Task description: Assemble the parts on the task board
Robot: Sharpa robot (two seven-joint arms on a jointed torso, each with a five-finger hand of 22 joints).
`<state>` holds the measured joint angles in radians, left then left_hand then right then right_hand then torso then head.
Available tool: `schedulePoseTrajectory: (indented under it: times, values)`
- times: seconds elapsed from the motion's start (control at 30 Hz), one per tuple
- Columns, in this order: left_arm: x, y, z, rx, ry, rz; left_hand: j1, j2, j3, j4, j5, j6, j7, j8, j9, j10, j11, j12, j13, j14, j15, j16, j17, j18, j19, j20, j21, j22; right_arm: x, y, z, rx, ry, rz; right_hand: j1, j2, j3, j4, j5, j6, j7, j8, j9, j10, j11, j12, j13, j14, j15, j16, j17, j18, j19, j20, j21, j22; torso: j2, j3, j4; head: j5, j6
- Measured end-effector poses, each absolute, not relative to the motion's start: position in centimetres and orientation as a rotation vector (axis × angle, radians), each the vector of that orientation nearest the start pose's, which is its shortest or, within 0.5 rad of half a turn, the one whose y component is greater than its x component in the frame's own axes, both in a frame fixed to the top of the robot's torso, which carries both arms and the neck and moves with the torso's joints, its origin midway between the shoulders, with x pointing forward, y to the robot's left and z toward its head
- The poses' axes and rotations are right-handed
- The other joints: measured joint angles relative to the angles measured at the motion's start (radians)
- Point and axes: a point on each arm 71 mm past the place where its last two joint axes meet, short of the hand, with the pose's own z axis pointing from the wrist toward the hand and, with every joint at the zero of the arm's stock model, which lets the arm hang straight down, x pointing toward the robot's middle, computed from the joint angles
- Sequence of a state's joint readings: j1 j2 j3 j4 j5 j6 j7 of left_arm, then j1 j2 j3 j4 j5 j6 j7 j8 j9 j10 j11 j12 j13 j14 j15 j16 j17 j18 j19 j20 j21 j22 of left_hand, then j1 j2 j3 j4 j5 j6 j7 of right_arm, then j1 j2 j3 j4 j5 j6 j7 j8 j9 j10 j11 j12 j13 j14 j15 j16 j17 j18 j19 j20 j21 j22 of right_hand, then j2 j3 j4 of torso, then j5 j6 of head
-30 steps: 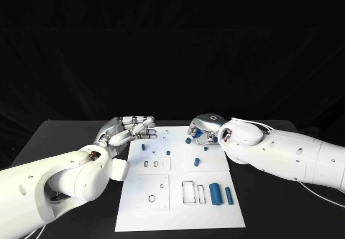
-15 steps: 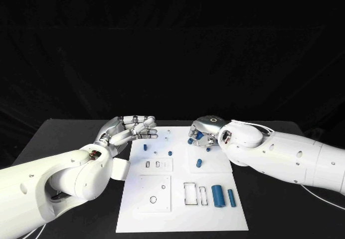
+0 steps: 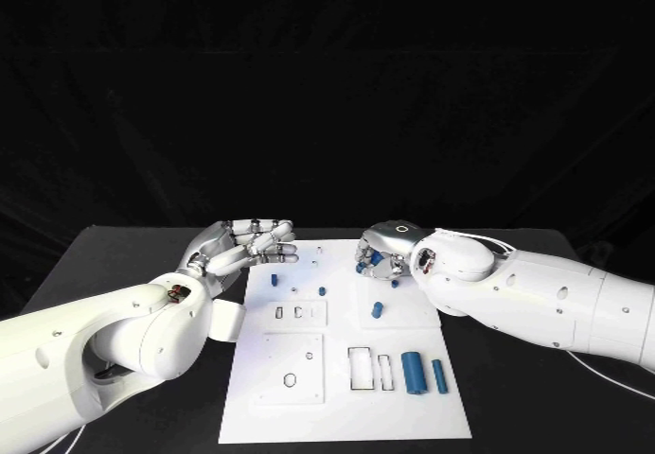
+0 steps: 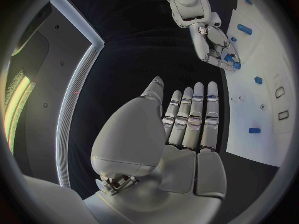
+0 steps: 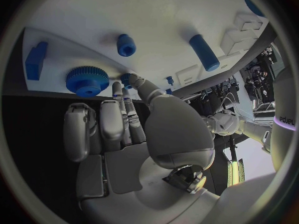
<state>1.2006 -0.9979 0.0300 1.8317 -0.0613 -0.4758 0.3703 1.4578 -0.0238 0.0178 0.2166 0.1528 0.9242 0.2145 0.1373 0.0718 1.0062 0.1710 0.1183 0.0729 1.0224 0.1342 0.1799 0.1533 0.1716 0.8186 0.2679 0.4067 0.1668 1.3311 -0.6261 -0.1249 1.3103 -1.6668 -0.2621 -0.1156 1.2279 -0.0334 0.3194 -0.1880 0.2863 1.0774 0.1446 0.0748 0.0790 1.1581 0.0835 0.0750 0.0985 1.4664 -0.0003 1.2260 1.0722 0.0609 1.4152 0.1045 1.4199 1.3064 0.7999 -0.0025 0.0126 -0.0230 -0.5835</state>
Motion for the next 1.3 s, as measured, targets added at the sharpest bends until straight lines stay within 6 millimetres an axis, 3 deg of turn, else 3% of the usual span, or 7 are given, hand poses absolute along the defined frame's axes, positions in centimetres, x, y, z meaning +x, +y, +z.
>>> schedulePoseTrajectory:
  times: [0.4,0.6,0.67,0.83,1.3]
  values:
    - [43.9,20.3,-12.7,-1.042,1.362,-1.564,0.0,0.0,0.0,0.0,0.0,0.0,0.0,0.0,0.0,0.0,0.0,0.0,0.0,0.0,0.0,0.0,0.0,0.0,0.0,0.0,0.0,0.0,53.2,-14.4,-15.9,-0.464,1.576,0.475,0.0,0.0,0.023,0.012,0.0,0.024,-0.012,0.003,0.006,0.029,-0.01,0.01,0.003,0.0,0.0,0.039,0.039,0.0,0.027,-0.001,0.033,0.002,0.004,0.0004,0.0002,0.003,0.001]
    - [43.9,20.3,-12.6,-1.042,1.362,-1.564,0.0,0.0,0.0,0.0,0.0,0.0,0.0,0.0,0.0,0.0,0.0,0.0,0.0,0.0,0.0,-0.005,0.0,0.0,0.0,0.0,0.0,0.0,53.3,-14.4,-15.8,-0.463,1.576,0.473,0.008,0.008,0.047,0.02,-0.034,0.053,-0.02,0.018,0.014,0.057,-0.02,0.017,0.008,0.0,-0.007,0.053,0.053,0.0,0.035,-0.009,0.046,0.002,0.005,0.0004,0.0001,0.002,-0.002]
    - [43.9,20.3,-12.6,-1.042,1.362,-1.563,0.0,0.0,0.0,0.0,0.0,0.0,0.0,0.0,0.0,0.0,0.0,0.0,0.0,0.0,0.0,-0.006,0.0,0.0,0.0,0.0,0.0,0.0,53.3,-14.4,-15.8,-0.462,1.574,0.475,0.012,0.012,0.052,0.025,-0.04,0.064,-0.023,0.022,0.015,0.067,-0.023,0.019,0.011,0.0,-0.007,0.058,0.057,-0.015,0.041,-0.008,0.05,0.002,0.005,0.0004,0.0,0.002,-0.002]
    - [44.0,20.4,-12.6,-1.043,1.362,-1.56,0.0,0.0,0.0,0.0,0.0,0.0,0.0,-0.004,0.0,0.0,0.0,-0.006,0.0,0.0,0.0,-0.006,0.0,0.0,0.0,0.0,0.0,0.0,53.0,-14.3,-15.7,-0.45,1.557,0.496,0.019,0.01,0.058,0.031,-0.047,0.072,-0.025,0.033,0.022,0.082,-0.028,0.024,0.013,0.0,-0.014,0.062,0.058,-0.016,0.046,-0.014,0.062,0.002,0.006,0.0004,-0.0005,0.004,-0.002]
    - [44.3,20.8,-12.7,-1.047,1.357,-1.548,0.0,0.0,0.0,0.0,0.0,0.0,0.0,-0.004,0.0,0.0,0.0,-0.006,-0.001,-0.003,0.003,-0.006,0.001,0.0,0.0,0.0,0.0,0.0,53.5,-12.1,-13.8,-0.325,1.439,0.595,0.025,0.016,0.06,0.034,-0.053,0.076,-0.022,0.033,0.025,0.082,-0.028,0.024,0.017,0.0,-0.014,0.062,0.053,-0.016,0.046,-0.014,0.064,0.001,0.008,-0.0009,-0.0001,0.007,0.019]
